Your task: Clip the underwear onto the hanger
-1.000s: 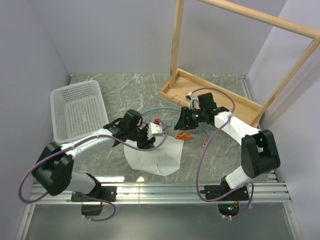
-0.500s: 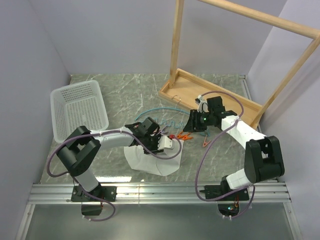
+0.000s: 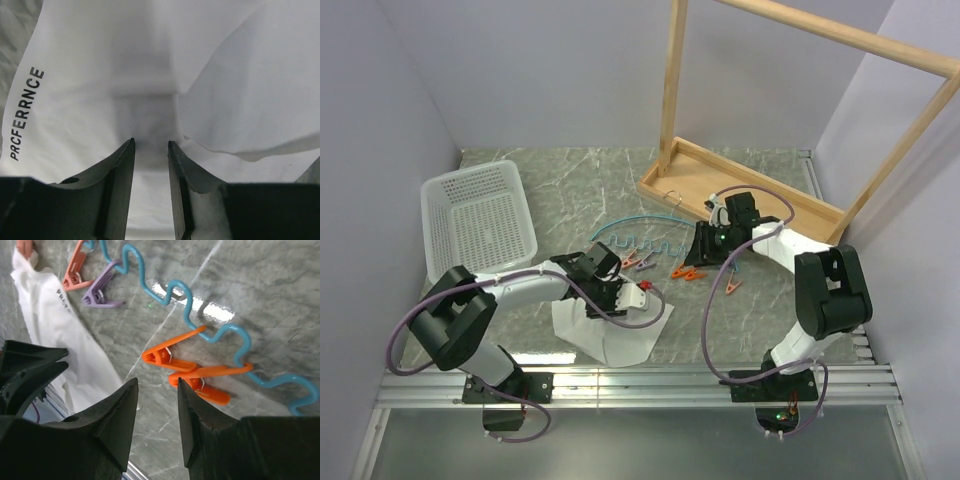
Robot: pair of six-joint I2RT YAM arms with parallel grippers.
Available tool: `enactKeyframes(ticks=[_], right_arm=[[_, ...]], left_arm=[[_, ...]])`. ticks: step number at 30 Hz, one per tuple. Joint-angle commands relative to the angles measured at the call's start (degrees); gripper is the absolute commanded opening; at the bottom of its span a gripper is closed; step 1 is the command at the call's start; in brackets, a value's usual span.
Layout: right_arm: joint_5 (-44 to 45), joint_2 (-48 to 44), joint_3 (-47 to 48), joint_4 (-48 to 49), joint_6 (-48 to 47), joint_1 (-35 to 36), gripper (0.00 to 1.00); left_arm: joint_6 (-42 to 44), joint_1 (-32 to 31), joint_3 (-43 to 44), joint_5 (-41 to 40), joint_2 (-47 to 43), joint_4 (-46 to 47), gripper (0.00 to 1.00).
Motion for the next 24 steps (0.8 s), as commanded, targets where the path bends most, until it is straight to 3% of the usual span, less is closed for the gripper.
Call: enactKeyframes(ticks=[1,7,10,15,18,20,24], right_arm=[[1.6,1.7,3.2,2.2,-0.1,0.0,0.45],[0.6,0.6,5.4,2.8,2.2,0.8,0.44],[0.2,-0.6,5.9,3.5,4.2,2.2,0.46],[3.0,-2.7,7.2,3.6,5.0,5.8,0.53],[5.9,-3.9,8.2,3.3,1.8,8.3,0.57],[5.5,-3.7,9.4,2.3,-2.5,8.5,0.60],[3.7,-5.4,8.8,2.4,-17.5,8.4,0.69]], left_arm=[[0.8,1.7,-2.2,-0.5,-1.7,-6.4,0.39],[-8.3,9.0,4.8,10.5,-8.9,-5.3,0.49],[-16.0,9.0,8.5,10.3,-10.4,0.8,0.52],[-22.4,9.1,12.2,6.6,-4.7,4.9,0.52],[-25.6,10.0,14.9,8.4,-0.8,6.2,0.53],[-29.7,14.2,15.7,17.0,0.7,7.5,0.53],[-37.9,22.1,14.8,25.8,-0.1,12.1,0.55]])
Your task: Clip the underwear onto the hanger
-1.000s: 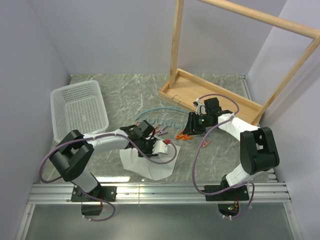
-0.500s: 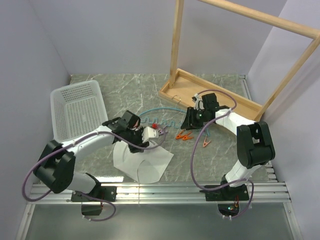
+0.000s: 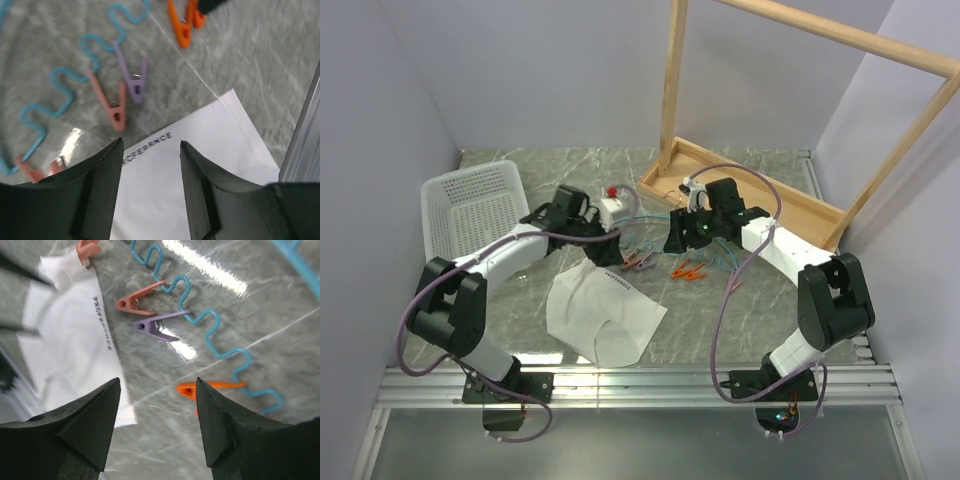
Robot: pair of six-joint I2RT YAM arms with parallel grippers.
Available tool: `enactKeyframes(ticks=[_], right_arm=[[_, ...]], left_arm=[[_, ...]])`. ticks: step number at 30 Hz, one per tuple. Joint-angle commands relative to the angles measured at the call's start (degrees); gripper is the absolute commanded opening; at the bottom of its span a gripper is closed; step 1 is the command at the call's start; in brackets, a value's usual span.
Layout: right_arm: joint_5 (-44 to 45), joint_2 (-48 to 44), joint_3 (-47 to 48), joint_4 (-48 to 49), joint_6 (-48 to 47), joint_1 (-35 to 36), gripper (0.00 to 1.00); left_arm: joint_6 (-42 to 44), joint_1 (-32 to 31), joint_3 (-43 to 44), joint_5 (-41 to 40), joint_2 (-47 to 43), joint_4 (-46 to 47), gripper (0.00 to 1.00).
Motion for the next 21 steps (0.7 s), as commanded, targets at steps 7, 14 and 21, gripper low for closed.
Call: enactKeyframes(ticks=[7,14,21], right_arm=[[-8.1,-5.6,0.8,0.0,-51.2,-0.9,0.71],[-15.6,2.7,10.9,-12.2,-85.2,1.6,0.70],[-13.9,10.8,15.7,-22.6,-105.4,7.1,0.70]], left_arm=[[-9.8,8.3,0.0,11.6,-4.2,4.3,0.57],[-19.3,13.3,-3.8,14.0,-7.8,7.8,0.58],[-22.3,16.5,-4.7,14.3,-9.7,9.7,0.60]])
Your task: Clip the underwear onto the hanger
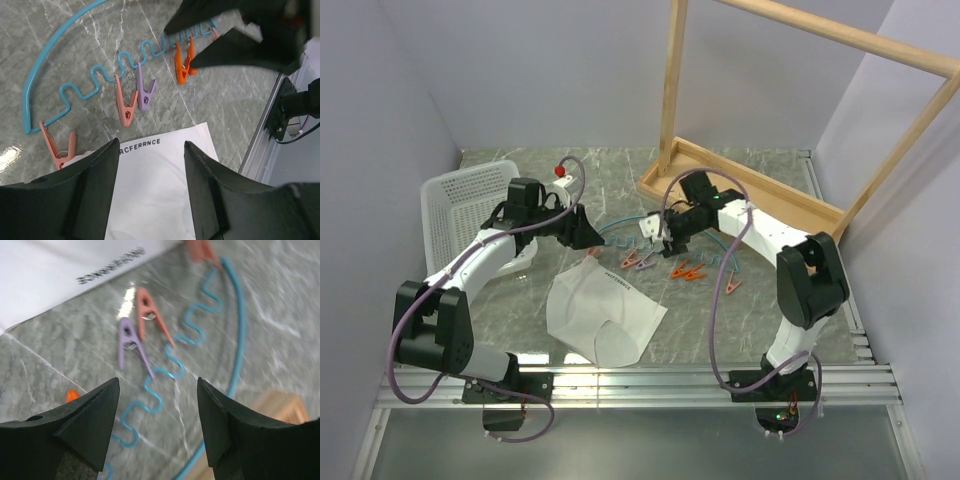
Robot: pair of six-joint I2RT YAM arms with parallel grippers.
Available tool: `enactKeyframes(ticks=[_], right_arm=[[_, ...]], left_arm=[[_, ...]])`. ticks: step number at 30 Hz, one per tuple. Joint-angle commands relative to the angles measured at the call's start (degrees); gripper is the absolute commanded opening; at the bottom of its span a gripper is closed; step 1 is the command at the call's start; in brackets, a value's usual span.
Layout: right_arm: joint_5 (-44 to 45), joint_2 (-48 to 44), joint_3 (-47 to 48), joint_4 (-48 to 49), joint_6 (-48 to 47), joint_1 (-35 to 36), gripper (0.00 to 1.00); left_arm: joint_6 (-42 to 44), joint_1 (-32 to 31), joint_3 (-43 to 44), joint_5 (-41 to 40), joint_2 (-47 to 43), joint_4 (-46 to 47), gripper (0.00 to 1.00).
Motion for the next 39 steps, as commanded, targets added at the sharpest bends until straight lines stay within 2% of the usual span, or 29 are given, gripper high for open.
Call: enactKeyframes(ticks=[1,7,19,27,39], right_arm=[[-0.4,2.5,2.0,-7.5,-16.4,2.7,0.70],[2.9,6.0,1.4,-7.6,-18.6,5.8,0.68],[9.2,12.2,6.1,-8.5,-17.4,5.9,0.66],[13.4,15.2,9.4,-11.3,-17.1,6.4,0.61],[14.4,16.8,11.0,-12.1,-14.2,7.3,0.58]], left_arm=[[-3.1,0.9,-0.5,2.4,-2.6,3.0,0.60],[-2.9,1.7,-0.3,3.1,-1.8,2.7,0.60],[-1.9,1.8,-0.8,4.0,-1.1,2.6,0.60],[-1.0,1.9,-1.1,4.3,-0.7,2.1,0.60],[-0.6,2.5,-0.8,4.3,0.0,2.0,0.60]])
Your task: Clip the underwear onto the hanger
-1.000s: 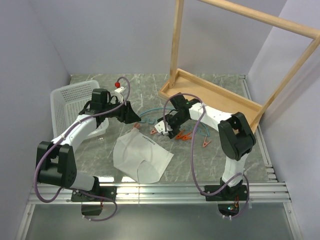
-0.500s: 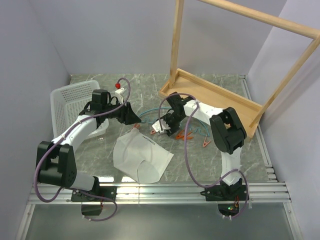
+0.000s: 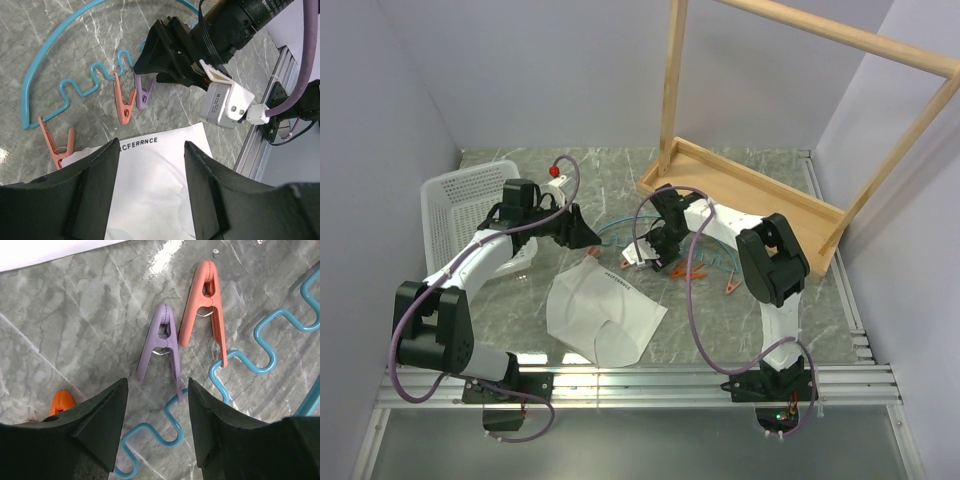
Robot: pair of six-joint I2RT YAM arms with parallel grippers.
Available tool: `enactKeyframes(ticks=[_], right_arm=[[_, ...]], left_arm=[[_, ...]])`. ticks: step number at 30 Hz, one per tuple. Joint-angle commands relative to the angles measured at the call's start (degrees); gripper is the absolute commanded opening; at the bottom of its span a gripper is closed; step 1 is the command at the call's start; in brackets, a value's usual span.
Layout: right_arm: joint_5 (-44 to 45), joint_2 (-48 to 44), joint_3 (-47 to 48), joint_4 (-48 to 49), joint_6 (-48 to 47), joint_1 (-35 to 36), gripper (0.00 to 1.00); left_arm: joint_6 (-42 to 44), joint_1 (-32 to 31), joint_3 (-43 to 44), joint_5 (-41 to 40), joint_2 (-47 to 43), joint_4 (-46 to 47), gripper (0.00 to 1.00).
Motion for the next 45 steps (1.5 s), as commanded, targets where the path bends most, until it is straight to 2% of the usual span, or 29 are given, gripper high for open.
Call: enactKeyframes(ticks=[1,21,25,27,30,32,33,35,36,39,45], right_arm=[[-0.1,1.6,2.9,-1.7,1.9,0.5,0.59],[3.2,5.0,7.3,-4.7,5.2,2.9,0.61],[4.5,5.7,7.5,-5.3,4.4,3.1,0.43],[5.1,5.7,7.1,-5.2,4.2,3.1,0.40],[6.5,6.0,6.8,-4.9,4.2,3.3,0.46],[6.7,6.0,6.7,-5.0,4.3,3.3,0.45],[6.7,6.0,6.9,-5.2,4.2,3.2,0.34],[6.7,6.1,7.0,-5.2,4.3,3.4,0.24],[6.6,6.0,6.9,-5.0,4.3,3.4,0.12],[5.6,5.6,7.1,-4.8,5.1,3.4,0.00],[4.3,4.6,7.8,-4.1,6.5,3.2,0.00]], left_arm=[[1.4,0.3,0.1,1.8,0.1,1.0,0.60],[2.4,0.8,-0.1,2.1,0.6,0.7,0.60],[2.4,1.2,0.3,2.2,0.6,0.5,0.60],[2.6,1.3,0.3,2.3,0.5,0.2,0.60],[2.7,1.5,0.2,2.8,0.4,0.0,0.60],[2.9,1.5,0.3,2.8,0.4,0.0,0.60],[2.9,1.5,0.3,2.9,0.3,0.0,0.60],[2.7,1.5,0.3,2.5,0.2,-0.2,0.60],[2.5,1.5,0.1,2.4,0.0,0.0,0.60],[0.5,1.5,-1.9,1.4,-1.7,0.9,0.59],[-0.8,0.7,-7.9,-1.6,-7.3,0.0,0.55]])
